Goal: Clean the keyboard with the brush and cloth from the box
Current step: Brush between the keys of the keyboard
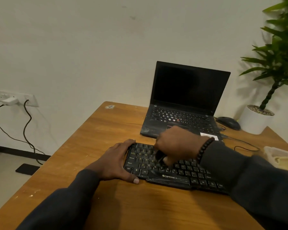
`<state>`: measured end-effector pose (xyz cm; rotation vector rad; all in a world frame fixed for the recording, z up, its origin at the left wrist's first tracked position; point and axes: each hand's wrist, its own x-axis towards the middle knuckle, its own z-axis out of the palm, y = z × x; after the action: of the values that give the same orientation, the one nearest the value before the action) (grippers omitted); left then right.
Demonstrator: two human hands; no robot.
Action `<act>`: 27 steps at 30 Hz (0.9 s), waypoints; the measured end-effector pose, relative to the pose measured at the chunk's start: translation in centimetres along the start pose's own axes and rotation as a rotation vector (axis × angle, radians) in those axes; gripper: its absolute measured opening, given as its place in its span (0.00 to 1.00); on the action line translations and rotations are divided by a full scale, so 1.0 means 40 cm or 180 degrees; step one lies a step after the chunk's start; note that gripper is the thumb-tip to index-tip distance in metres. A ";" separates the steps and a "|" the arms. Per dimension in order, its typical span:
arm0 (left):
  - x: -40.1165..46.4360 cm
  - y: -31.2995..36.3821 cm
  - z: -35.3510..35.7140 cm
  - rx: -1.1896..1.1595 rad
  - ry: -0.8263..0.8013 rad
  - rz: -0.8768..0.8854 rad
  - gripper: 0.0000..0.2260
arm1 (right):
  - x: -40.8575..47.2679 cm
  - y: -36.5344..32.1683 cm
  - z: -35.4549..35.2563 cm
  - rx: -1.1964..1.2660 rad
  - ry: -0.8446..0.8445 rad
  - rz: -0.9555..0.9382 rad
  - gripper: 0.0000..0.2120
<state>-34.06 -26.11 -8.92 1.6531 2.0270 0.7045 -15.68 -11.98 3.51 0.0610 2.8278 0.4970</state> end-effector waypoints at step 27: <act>0.003 0.000 0.001 -0.0031 0.0057 0.0069 0.56 | 0.020 -0.038 -0.073 -0.0360 0.0000 -0.0137 0.17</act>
<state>-34.07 -26.00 -8.95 1.6713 2.0178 0.7379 -17.24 -14.29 5.43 -0.0220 2.7886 0.6457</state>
